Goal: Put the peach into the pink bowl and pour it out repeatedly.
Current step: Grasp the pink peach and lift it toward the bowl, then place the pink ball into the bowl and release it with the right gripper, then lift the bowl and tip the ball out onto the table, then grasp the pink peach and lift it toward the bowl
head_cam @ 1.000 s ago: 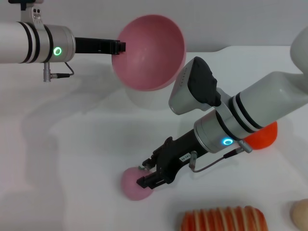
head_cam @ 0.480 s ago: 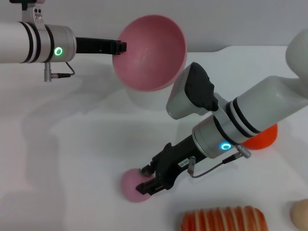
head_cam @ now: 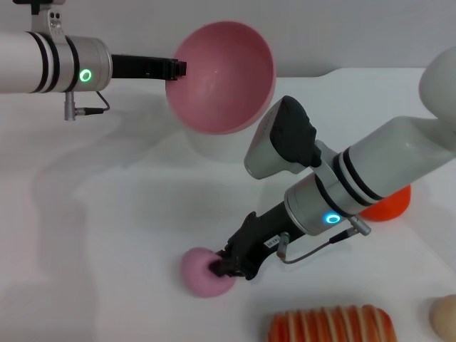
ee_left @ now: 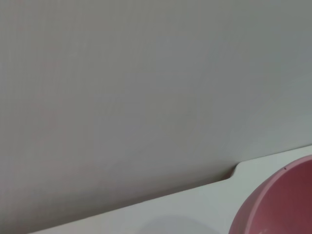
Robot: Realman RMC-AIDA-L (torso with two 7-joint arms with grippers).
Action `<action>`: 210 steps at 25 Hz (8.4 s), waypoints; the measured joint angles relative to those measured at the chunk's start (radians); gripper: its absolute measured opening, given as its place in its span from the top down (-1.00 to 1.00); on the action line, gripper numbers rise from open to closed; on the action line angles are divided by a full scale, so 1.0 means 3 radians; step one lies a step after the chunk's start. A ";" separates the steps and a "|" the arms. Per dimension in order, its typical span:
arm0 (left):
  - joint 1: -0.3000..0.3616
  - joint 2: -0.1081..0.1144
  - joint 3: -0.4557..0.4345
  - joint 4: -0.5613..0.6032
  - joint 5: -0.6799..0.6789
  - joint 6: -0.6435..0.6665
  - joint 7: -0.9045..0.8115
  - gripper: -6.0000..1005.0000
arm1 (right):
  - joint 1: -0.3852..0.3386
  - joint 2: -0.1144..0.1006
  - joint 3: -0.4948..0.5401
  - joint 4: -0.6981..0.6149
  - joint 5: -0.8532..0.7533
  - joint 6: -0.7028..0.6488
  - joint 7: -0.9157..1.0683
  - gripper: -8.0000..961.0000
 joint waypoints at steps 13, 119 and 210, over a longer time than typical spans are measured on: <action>0.0003 0.0000 0.0000 -0.0005 -0.0001 0.0011 0.0036 0.90 | -0.0271 -0.0054 0.0422 -0.0712 -0.0027 -0.0401 -0.0002 0.90; 0.0729 -0.0042 0.3718 0.0395 0.0875 0.4545 -0.1900 0.90 | -0.1440 -0.0073 0.2480 0.0307 0.4220 -0.0028 -0.3954 -0.05; 0.0011 -0.0005 0.2636 0.0092 0.2060 0.2366 -0.4034 0.90 | -0.0769 -0.0098 0.1934 -0.1817 -0.0373 -0.1213 -0.0523 0.11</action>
